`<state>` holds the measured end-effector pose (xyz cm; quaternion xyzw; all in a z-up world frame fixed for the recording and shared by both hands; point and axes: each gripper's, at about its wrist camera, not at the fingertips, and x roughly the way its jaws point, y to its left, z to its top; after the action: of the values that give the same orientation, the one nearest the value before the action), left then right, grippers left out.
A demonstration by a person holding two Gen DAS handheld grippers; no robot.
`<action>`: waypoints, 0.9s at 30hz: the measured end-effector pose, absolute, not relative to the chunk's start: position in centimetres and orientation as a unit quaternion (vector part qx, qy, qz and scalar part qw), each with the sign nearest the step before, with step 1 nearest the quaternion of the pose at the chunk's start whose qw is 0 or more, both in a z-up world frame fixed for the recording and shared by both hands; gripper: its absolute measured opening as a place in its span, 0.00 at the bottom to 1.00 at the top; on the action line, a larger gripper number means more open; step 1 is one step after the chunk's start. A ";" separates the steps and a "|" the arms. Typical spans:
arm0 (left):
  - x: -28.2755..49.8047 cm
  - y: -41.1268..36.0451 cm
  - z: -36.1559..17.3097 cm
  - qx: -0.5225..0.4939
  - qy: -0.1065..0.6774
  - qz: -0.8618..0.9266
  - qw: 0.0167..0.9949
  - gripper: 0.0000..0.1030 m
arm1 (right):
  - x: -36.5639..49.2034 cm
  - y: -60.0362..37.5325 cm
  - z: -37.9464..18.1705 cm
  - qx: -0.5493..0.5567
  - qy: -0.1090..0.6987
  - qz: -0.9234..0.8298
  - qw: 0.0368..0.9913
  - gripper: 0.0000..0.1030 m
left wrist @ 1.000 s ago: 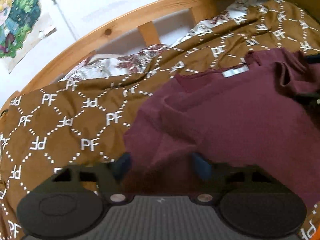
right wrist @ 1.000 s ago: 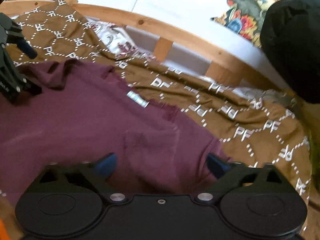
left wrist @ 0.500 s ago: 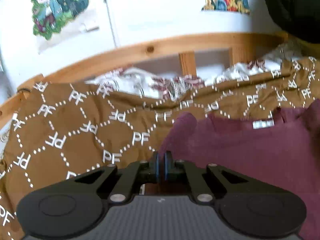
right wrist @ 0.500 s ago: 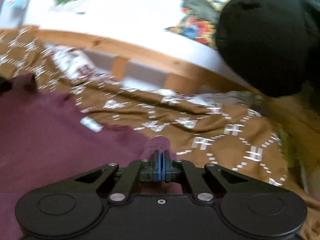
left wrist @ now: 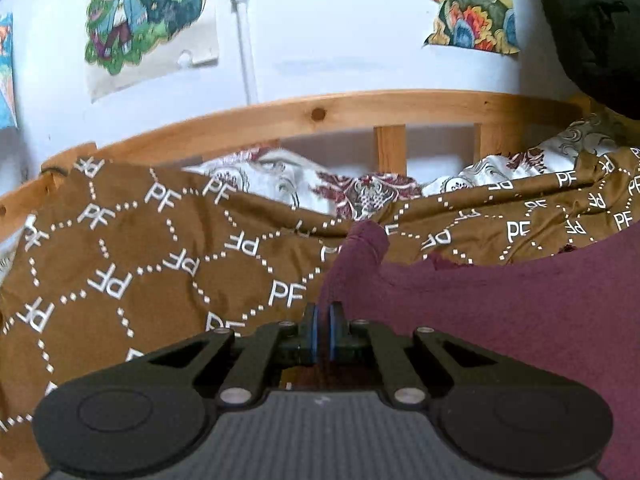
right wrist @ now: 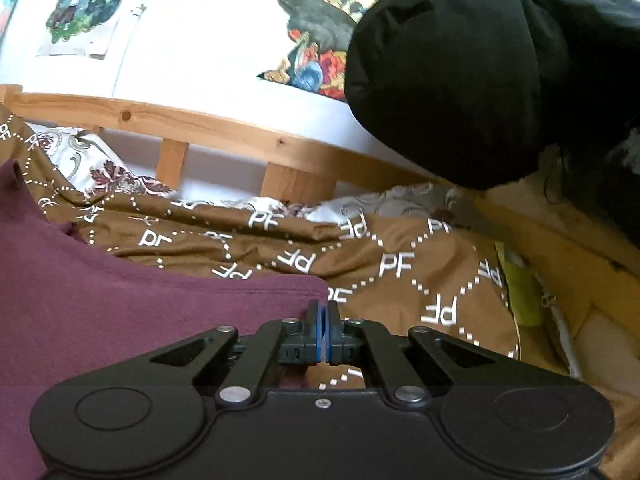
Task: Fold small clothes
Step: 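Withdraw both tools from the folded shirt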
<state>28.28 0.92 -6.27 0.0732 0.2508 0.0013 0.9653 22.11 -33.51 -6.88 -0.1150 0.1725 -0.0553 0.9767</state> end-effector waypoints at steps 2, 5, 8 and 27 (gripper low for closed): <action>28.7 0.9 -6.6 0.076 0.266 0.002 0.961 0.05 | 22.1 -33.5 -6.9 -0.118 0.175 -0.054 0.976 0.00; 29.4 0.7 -7.6 0.087 0.295 0.012 0.951 0.05 | 22.6 -33.3 -7.6 -0.125 0.196 -0.051 0.971 0.00; 29.8 0.7 -8.2 0.089 0.319 0.017 0.944 0.06 | 23.1 -33.3 -8.5 -0.126 0.222 -0.050 0.966 0.00; 29.7 4.2 -7.2 -0.032 0.361 0.036 0.931 0.96 | 23.0 -34.0 -9.0 -0.072 0.275 -0.053 0.957 0.78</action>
<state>29.68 4.17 -7.18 -0.0323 0.3612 0.0358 0.9312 22.95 -33.99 -9.01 -0.0720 0.2746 -0.0529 0.9574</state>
